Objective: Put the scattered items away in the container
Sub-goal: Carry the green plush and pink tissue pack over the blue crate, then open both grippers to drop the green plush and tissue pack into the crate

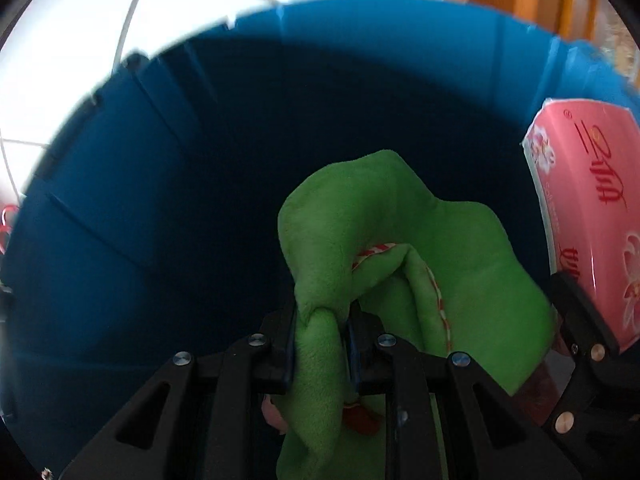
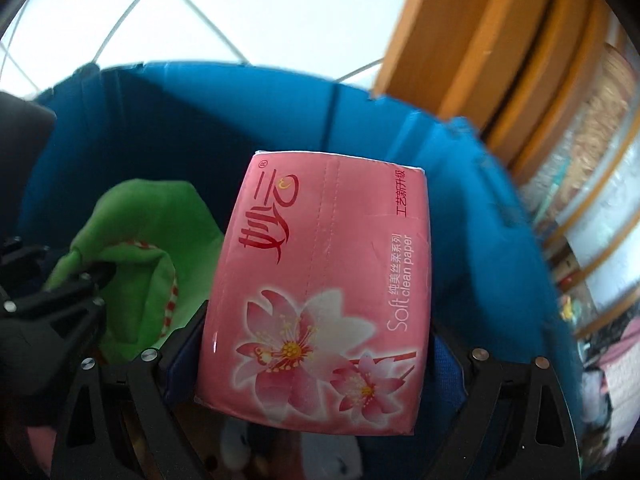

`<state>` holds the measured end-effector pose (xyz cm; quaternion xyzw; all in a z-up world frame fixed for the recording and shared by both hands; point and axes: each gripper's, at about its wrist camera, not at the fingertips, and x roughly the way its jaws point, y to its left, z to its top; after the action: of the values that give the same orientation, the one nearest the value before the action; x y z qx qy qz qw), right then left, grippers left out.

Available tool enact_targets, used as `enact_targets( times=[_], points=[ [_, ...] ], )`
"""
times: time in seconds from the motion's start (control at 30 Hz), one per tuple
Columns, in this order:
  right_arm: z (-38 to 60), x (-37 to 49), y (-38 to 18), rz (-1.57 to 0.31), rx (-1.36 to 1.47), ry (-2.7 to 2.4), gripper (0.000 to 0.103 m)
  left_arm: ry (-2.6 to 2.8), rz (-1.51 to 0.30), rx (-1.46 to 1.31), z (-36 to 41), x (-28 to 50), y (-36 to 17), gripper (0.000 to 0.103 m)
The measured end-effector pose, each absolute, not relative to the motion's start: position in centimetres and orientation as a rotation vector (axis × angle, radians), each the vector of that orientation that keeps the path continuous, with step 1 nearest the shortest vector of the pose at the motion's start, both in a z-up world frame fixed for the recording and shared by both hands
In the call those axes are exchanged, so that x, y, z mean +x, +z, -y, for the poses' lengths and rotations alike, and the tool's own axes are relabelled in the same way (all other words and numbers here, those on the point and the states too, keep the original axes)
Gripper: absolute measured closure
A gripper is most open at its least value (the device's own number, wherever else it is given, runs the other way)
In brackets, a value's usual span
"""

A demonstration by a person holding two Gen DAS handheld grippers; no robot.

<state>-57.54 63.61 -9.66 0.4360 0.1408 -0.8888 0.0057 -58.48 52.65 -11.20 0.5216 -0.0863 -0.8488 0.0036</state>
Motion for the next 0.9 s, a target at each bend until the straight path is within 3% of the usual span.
enact_targets(
  times=[0.13, 0.23, 0.4, 0.47, 0.73, 0.9],
  points=[
    [-62.5, -59.6, -12.8, -0.532, 1.426, -2.724, 0.009, -2.594, 0.253, 1.708, -51.8, -60.1, -13.4, 0.083],
    [-62.9, -60.9, -14.7, -0.481, 1.499, -2.706, 0.009, -2.560, 0.241, 1.722, -51.7, -60.7, -14.3, 0.076],
    [-63.0, -62.1, -17.0, -0.475, 1.575, -2.680, 0.009, -2.526, 0.247, 1.743, -51.9, -60.8, -14.9, 0.039],
    [-62.7, -62.3, -17.6, -0.483, 1.593, -2.663, 0.009, -2.527, 0.246, 1.736, -51.9, -60.7, -14.8, 0.034],
    [-62.0, -62.5, -19.2, -0.535, 1.695, -2.588, 0.008, -2.506, 0.274, 1.771, -50.9, -63.1, -15.2, 0.033],
    [-61.7, -62.5, -18.8, -0.531, 1.704, -2.592, 0.001, -2.501, 0.268, 1.775, -51.4, -61.7, -15.2, 0.033]
  ],
)
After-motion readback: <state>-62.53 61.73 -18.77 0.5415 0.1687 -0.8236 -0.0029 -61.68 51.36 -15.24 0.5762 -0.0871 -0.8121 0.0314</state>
